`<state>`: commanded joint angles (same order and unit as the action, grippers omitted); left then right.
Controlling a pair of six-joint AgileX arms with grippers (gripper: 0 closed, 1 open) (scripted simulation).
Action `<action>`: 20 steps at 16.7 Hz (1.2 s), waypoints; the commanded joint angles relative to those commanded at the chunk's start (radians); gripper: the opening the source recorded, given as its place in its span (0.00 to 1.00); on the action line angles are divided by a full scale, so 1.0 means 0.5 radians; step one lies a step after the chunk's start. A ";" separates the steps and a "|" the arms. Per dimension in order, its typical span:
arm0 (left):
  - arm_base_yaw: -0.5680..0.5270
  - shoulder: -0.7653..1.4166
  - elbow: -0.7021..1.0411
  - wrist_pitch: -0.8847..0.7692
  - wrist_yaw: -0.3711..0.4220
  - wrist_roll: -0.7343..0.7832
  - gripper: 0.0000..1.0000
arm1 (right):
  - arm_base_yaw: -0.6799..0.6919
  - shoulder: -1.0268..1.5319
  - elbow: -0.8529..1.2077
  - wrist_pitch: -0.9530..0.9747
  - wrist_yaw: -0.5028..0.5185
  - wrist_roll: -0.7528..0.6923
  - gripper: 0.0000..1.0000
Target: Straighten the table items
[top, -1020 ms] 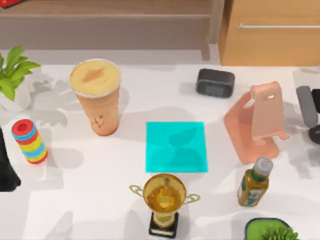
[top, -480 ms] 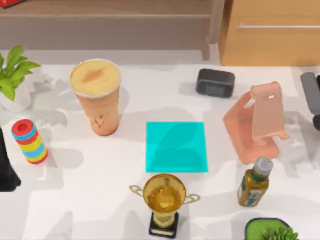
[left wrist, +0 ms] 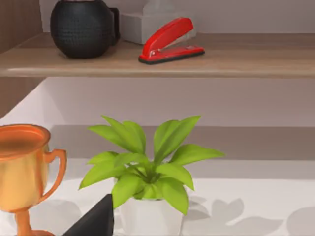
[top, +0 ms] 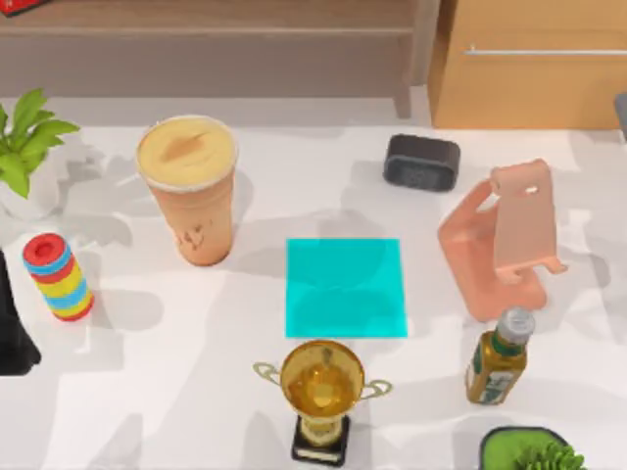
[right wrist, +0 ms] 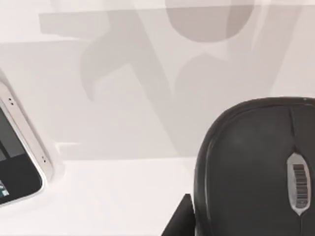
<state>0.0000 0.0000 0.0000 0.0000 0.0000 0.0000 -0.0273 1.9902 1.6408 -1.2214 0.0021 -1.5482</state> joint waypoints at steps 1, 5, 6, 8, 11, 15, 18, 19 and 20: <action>0.000 0.000 0.000 0.000 0.000 0.000 1.00 | 0.000 0.000 0.000 0.000 0.000 0.000 0.00; 0.000 0.000 0.000 0.000 0.000 0.000 1.00 | 0.009 0.011 0.011 0.003 0.000 0.023 0.00; 0.000 0.000 0.000 0.000 0.000 0.000 1.00 | 0.019 0.020 0.042 0.002 0.000 0.064 0.00; 0.000 0.000 0.000 0.000 0.000 0.000 1.00 | 0.053 0.049 0.146 -0.004 0.002 0.210 0.00; 0.000 0.000 0.000 0.000 0.000 0.000 1.00 | 0.138 0.115 0.385 -0.007 0.009 0.586 0.00; 0.000 0.000 0.000 0.000 0.000 0.000 1.00 | 0.322 0.219 0.745 0.003 0.019 1.321 0.00; 0.000 0.000 0.000 0.000 0.000 0.000 1.00 | 0.531 0.328 0.945 0.002 0.015 1.964 0.00; 0.000 0.000 0.000 0.000 0.000 0.000 1.00 | 0.613 0.371 0.990 -0.001 0.011 2.188 0.00; 0.000 0.000 0.000 0.000 0.000 0.000 1.00 | 0.698 0.416 1.026 -0.004 0.008 2.414 0.00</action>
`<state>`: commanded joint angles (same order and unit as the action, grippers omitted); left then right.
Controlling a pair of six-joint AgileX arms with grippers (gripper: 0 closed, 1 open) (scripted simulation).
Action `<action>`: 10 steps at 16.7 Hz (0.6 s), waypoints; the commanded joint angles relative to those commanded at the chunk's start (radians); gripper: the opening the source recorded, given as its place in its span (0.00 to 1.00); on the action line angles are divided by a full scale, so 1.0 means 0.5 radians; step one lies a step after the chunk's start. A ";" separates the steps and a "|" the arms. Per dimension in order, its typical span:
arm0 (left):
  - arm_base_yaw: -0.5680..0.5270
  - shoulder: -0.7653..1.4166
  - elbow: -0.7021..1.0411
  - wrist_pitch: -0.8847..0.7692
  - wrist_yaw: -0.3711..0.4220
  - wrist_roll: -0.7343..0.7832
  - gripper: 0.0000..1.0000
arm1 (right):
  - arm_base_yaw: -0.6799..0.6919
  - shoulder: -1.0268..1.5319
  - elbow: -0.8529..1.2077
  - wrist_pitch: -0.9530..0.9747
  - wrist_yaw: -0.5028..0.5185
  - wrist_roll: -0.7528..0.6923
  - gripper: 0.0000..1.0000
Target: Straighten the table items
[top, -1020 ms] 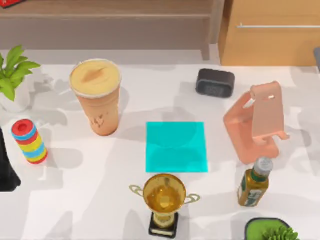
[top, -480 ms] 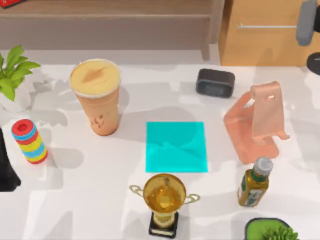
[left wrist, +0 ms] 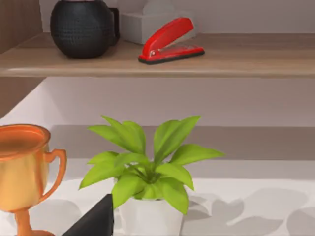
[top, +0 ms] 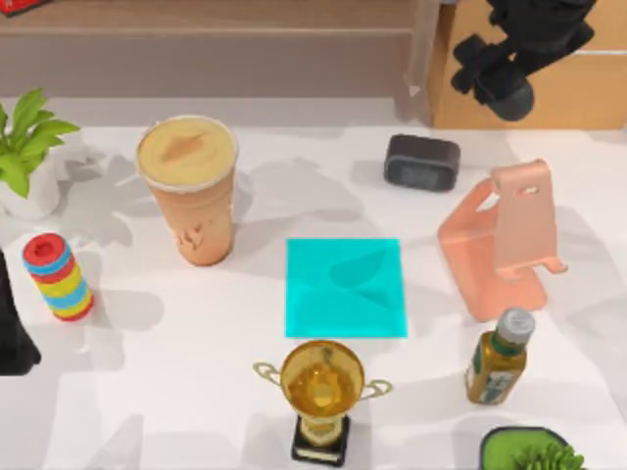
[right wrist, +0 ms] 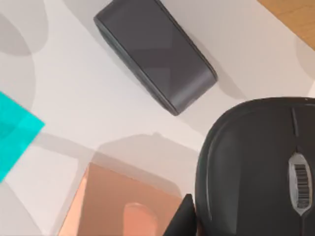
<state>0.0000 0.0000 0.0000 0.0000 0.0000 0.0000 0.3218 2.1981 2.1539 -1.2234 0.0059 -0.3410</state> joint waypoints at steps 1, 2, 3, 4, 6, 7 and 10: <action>0.000 0.000 0.000 0.000 0.000 0.000 1.00 | 0.085 0.045 0.026 -0.003 -0.004 0.226 0.00; 0.000 0.000 0.000 0.000 0.000 0.000 1.00 | 0.170 0.089 0.042 -0.004 -0.007 0.449 0.00; 0.000 0.000 0.000 0.000 0.000 0.000 1.00 | 0.251 0.130 0.049 -0.004 -0.011 0.668 0.00; 0.000 0.000 0.000 0.000 0.000 0.000 1.00 | 0.328 0.169 0.047 -0.002 -0.014 0.879 0.00; 0.000 0.000 0.000 0.000 0.000 0.000 1.00 | 0.467 0.237 0.018 0.009 -0.019 1.270 0.00; 0.000 0.000 0.000 0.000 0.000 0.000 1.00 | 0.527 0.268 -0.008 0.016 -0.021 1.445 0.00; 0.000 0.000 0.000 0.000 0.000 0.000 1.00 | 0.649 0.347 -0.115 0.038 -0.023 1.856 0.00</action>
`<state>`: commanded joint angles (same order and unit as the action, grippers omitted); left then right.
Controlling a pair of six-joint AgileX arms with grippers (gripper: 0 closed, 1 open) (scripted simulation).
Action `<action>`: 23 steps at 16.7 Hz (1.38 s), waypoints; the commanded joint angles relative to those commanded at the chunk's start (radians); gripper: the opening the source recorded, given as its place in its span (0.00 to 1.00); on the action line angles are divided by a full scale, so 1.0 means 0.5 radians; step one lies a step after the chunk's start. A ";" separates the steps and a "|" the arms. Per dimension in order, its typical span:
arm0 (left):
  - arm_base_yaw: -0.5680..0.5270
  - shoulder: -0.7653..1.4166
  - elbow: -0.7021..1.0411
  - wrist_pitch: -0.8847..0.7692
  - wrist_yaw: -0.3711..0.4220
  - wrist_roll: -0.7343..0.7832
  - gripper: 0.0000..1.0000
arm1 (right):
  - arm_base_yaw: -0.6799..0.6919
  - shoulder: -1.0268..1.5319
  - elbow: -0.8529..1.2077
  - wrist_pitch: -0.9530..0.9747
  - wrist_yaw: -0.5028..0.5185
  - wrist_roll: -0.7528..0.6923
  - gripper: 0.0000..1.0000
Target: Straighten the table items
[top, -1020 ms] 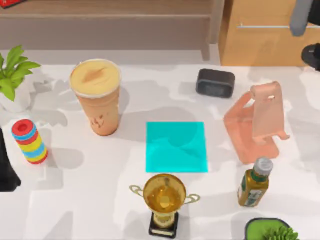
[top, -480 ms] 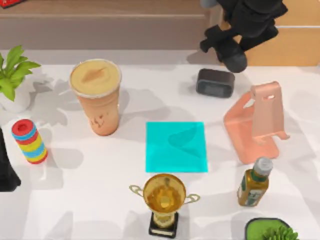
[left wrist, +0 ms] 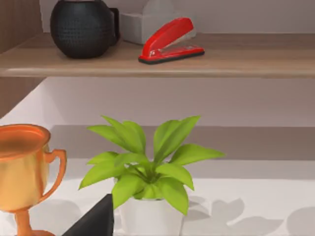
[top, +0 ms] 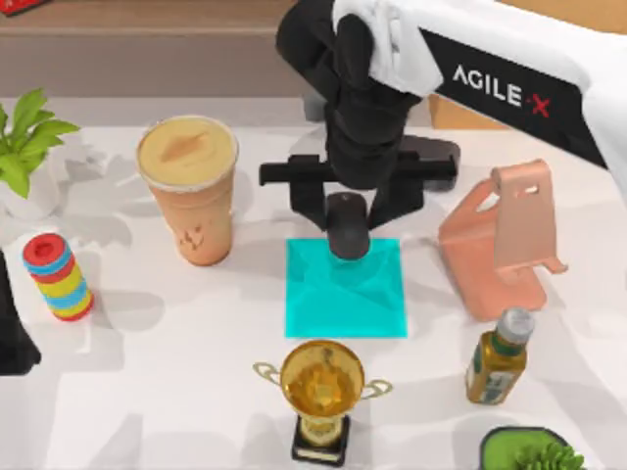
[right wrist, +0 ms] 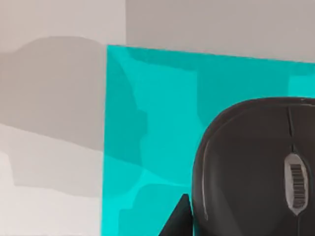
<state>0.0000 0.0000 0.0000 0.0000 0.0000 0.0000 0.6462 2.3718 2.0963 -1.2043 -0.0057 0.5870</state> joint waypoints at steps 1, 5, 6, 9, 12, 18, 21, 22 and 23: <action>0.000 0.000 0.000 0.000 0.000 0.000 1.00 | 0.023 0.023 -0.036 0.005 0.000 0.094 0.00; 0.000 0.000 0.000 0.000 0.000 0.000 1.00 | 0.057 0.073 -0.116 0.013 0.001 0.262 0.00; 0.000 0.000 0.000 0.000 0.000 0.000 1.00 | 0.057 0.073 -0.116 0.013 0.001 0.262 0.00; 0.000 0.000 0.000 0.000 0.000 0.000 1.00 | 0.047 0.068 -0.113 0.013 -0.001 0.263 0.00; 0.000 0.000 0.000 0.000 0.000 0.000 1.00 | 0.053 0.079 -0.147 0.054 0.000 0.263 0.00; 0.000 0.000 0.000 0.000 0.000 0.000 1.00 | 0.058 0.088 -0.169 0.082 0.001 0.263 0.08; 0.000 0.000 0.000 0.000 0.000 0.000 1.00 | 0.058 0.088 -0.169 0.082 0.001 0.263 0.30; 0.000 0.000 0.000 0.000 0.000 0.000 1.00 | 0.058 0.088 -0.169 0.082 0.001 0.263 0.38; 0.000 0.000 0.000 0.000 0.000 0.000 1.00 | 0.058 0.088 -0.169 0.082 0.001 0.263 0.45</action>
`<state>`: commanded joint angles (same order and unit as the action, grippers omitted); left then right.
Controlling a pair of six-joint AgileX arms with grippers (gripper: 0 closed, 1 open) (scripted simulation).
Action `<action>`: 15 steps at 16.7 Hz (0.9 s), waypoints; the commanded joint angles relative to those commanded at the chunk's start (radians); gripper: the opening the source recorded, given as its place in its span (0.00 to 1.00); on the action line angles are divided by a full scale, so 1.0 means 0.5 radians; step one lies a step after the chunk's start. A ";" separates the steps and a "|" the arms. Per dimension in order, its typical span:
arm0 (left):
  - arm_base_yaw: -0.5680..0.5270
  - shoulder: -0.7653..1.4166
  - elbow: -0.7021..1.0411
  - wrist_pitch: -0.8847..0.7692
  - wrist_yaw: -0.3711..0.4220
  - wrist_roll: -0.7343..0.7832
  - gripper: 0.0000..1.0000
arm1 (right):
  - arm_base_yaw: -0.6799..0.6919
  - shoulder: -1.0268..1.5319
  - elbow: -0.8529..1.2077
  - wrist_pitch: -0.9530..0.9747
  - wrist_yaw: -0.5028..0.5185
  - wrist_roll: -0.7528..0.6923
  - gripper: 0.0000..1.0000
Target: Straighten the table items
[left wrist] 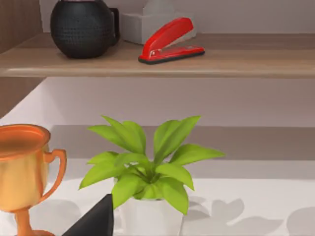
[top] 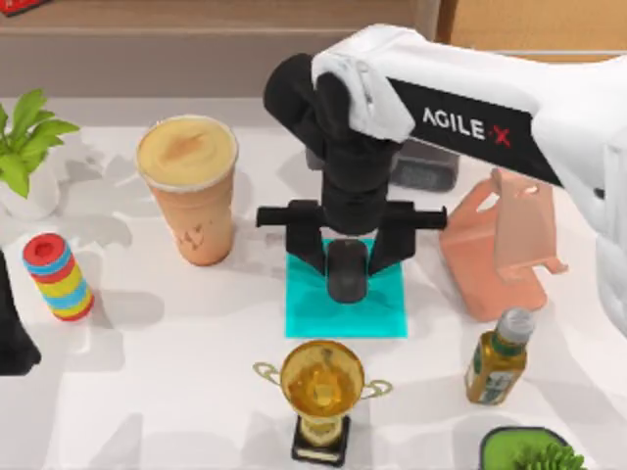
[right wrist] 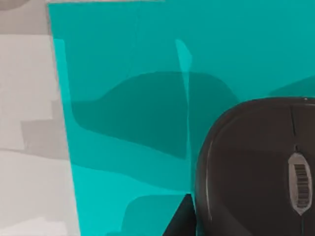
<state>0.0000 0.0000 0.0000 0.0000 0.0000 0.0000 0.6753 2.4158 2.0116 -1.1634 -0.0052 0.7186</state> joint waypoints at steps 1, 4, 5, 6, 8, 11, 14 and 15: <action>0.000 0.000 0.000 0.000 0.000 0.000 1.00 | 0.000 0.000 0.000 0.000 0.000 0.000 0.53; 0.000 0.000 0.000 0.000 0.000 0.000 1.00 | 0.000 0.000 0.000 0.000 0.000 0.000 0.75; 0.000 0.000 0.000 0.000 0.000 0.000 1.00 | 0.000 0.000 0.000 0.000 0.000 0.000 0.83; 0.000 0.000 0.000 0.000 0.000 0.000 1.00 | 0.000 0.000 0.000 0.000 0.000 0.000 0.90; 0.000 0.000 0.000 0.000 0.000 0.000 1.00 | 0.000 0.000 0.000 0.000 0.000 0.000 1.00; 0.000 0.000 0.000 0.000 0.000 0.000 1.00 | 0.000 0.000 0.000 0.000 0.000 0.000 1.00; 0.000 0.000 0.000 0.000 0.000 0.000 1.00 | 0.000 0.000 0.000 0.000 0.000 0.000 1.00; 0.000 0.000 0.000 0.000 0.000 0.000 1.00 | 0.000 0.000 0.000 0.000 0.000 0.000 1.00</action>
<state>0.0000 0.0000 0.0000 0.0000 0.0000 0.0000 0.6753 2.4158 2.0116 -1.1634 -0.0052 0.7186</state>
